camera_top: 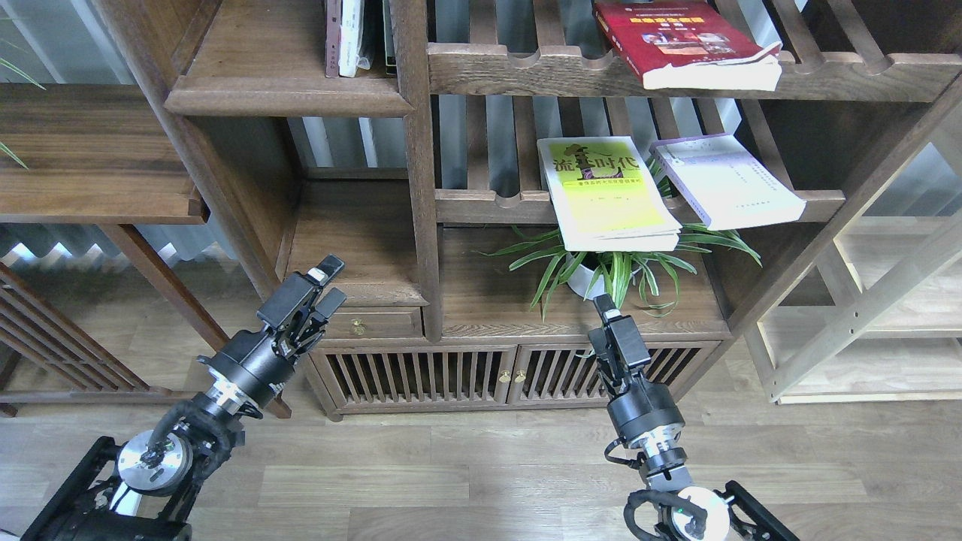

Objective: Organize books on shelf
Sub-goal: 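Reach the right gripper up to the yellow book's lower edge and grasp, then pull the yellow book off the shelf toward the robot with right gripper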

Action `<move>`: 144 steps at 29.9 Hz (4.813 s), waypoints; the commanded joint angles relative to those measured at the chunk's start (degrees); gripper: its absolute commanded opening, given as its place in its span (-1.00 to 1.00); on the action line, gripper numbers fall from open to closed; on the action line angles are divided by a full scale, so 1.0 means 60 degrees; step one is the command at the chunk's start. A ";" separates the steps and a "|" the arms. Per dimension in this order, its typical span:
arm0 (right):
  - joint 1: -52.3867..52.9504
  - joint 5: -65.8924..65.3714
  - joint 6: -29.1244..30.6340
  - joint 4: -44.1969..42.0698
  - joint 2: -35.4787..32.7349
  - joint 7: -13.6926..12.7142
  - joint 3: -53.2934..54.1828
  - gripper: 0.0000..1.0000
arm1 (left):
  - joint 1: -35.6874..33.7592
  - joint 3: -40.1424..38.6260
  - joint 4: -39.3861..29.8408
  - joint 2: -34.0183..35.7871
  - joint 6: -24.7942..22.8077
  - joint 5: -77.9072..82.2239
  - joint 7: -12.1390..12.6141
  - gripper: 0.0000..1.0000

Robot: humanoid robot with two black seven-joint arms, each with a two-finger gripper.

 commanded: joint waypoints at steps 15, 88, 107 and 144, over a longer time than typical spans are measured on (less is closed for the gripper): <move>0.0767 0.0006 -0.0038 -0.1133 0.0000 0.0001 0.0924 0.99 | -0.0020 -0.0015 0.0003 0.0000 0.0000 -0.0014 0.0000 0.99; 0.4650 0.1441 -0.1225 -0.4385 0.0000 0.0074 -0.0203 0.97 | 0.0112 -0.0058 0.0530 0.0000 0.0000 -0.0043 -0.0117 0.99; 0.4753 0.1427 -0.1268 -0.4488 0.0000 0.0088 -0.0379 0.18 | 0.0171 -0.0058 0.0545 0.0000 0.0000 -0.0043 -0.0117 0.99; 0.4315 0.1280 0.0190 -0.3756 0.0000 0.0147 -0.1302 -0.90 | 0.0420 -0.0058 0.0779 0.0000 0.0000 -0.0043 -0.0132 0.98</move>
